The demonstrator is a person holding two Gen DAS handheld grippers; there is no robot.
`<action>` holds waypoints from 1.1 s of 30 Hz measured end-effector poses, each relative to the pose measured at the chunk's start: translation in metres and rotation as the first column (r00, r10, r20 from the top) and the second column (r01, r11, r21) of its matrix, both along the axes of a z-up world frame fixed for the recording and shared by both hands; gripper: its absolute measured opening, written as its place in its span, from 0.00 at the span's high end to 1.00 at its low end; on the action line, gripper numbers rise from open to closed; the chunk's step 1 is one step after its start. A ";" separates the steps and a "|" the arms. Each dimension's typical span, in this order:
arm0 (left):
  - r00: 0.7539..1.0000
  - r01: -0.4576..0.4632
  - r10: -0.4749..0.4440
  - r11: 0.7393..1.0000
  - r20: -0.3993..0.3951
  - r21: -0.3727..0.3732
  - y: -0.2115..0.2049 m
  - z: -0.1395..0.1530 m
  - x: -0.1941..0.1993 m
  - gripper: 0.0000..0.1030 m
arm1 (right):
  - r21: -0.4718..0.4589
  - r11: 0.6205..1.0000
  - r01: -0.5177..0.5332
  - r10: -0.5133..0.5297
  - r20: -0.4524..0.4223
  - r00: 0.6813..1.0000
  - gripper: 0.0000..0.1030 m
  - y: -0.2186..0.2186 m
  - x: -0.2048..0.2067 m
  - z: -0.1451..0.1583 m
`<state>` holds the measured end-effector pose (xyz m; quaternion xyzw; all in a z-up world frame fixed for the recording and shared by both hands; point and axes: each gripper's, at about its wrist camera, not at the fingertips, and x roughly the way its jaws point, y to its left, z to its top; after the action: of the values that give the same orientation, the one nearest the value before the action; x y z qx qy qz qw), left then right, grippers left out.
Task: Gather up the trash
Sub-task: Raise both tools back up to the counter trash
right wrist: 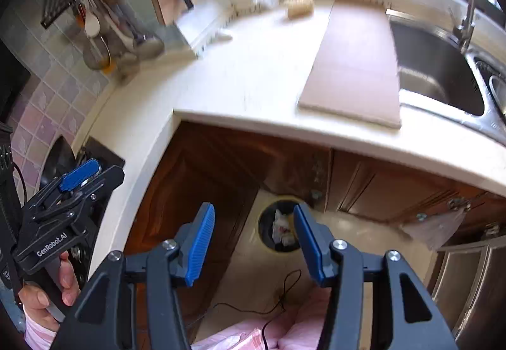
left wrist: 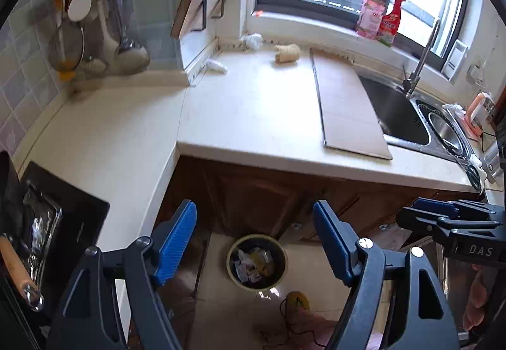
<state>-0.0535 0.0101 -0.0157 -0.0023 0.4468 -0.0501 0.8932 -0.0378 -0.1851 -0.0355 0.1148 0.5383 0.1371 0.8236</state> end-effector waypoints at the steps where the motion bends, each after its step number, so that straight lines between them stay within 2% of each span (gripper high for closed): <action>1: 1.000 0.007 -0.007 1.000 0.018 0.003 -0.002 0.007 0.002 0.27 | 0.001 1.000 0.008 -0.008 0.017 1.000 0.49 -0.003 0.000 0.007; 10: 0.991 0.025 -0.028 0.999 0.129 0.027 -0.010 0.050 0.017 0.21 | 0.018 0.998 0.065 -0.066 0.120 0.991 0.49 -0.023 0.013 0.049; 11: 0.993 0.027 -0.031 0.999 0.116 0.033 -0.010 0.053 0.020 0.21 | 0.020 0.997 0.070 -0.072 0.130 0.989 0.49 -0.025 0.016 0.052; 17: 0.989 0.005 -0.013 0.999 0.150 0.052 -0.014 0.064 0.049 0.16 | 0.036 0.996 0.076 -0.081 0.172 0.982 0.49 -0.038 0.046 0.065; 25: 0.987 -0.055 0.043 0.996 0.154 0.073 -0.024 0.060 0.118 0.15 | 0.050 0.998 0.035 -0.044 0.187 0.981 0.49 -0.050 0.123 0.065; 33: 0.989 -0.118 0.103 0.982 0.108 0.146 -0.032 0.040 0.219 0.15 | 0.049 0.999 -0.003 -0.004 0.147 0.989 0.49 -0.063 0.226 0.048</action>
<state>0.1654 -0.0217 0.0238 0.0434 0.4034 0.0338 0.9134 0.1878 -0.2479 0.0120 0.1246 0.4725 0.1580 0.8581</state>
